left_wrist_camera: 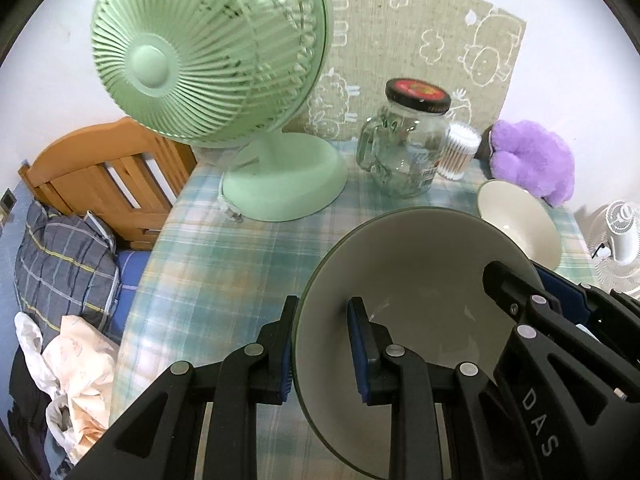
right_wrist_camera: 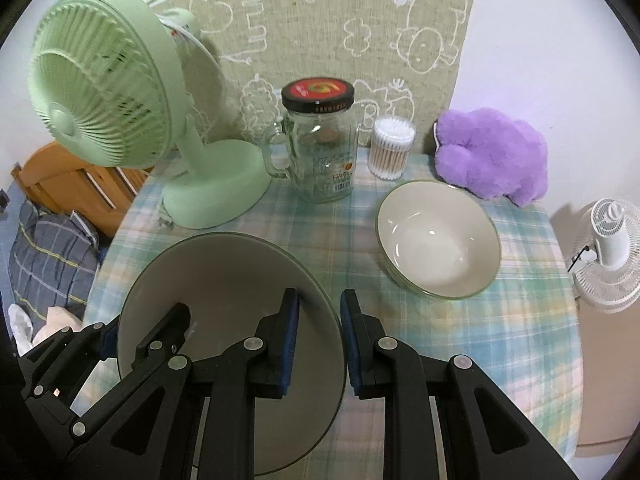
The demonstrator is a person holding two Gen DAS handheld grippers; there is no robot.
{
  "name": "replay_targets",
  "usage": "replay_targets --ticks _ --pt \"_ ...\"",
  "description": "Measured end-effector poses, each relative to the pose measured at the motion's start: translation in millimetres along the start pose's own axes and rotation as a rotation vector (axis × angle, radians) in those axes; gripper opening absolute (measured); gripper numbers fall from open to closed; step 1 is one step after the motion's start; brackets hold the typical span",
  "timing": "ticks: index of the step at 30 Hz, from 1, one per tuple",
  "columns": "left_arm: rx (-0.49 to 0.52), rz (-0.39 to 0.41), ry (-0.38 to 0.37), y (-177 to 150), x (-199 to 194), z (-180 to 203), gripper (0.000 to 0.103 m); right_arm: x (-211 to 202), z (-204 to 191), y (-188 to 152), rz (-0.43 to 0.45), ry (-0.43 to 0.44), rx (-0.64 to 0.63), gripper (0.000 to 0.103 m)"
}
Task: Organize plates and bowls
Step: 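Lift the grey shallow dish and carry it toward the plate stack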
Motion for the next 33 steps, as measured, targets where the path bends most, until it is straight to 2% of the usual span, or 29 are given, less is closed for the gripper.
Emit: replay_targets --ticks 7,19,33 --pt "-0.008 0.033 0.009 -14.9 -38.2 4.5 0.022 -38.4 4.5 -14.9 0.025 0.012 -0.003 0.025" --pt "-0.012 0.042 0.007 -55.0 -90.0 23.7 0.022 -93.0 20.6 -52.6 0.035 0.013 -0.002 0.025" --pt "-0.033 0.017 0.015 -119.4 -118.4 49.4 0.022 -124.5 46.4 -116.2 0.012 0.024 -0.016 0.025"
Point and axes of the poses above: each gripper's, at about its wrist camera, not at the fingertips, and x roughly the way its jaws point, z to its right, y to its top, the point moved 5 cm from there along x, roughly the way its jaws point, and after that the axes turned 8 degrees about -y, right-handed, at the moved point
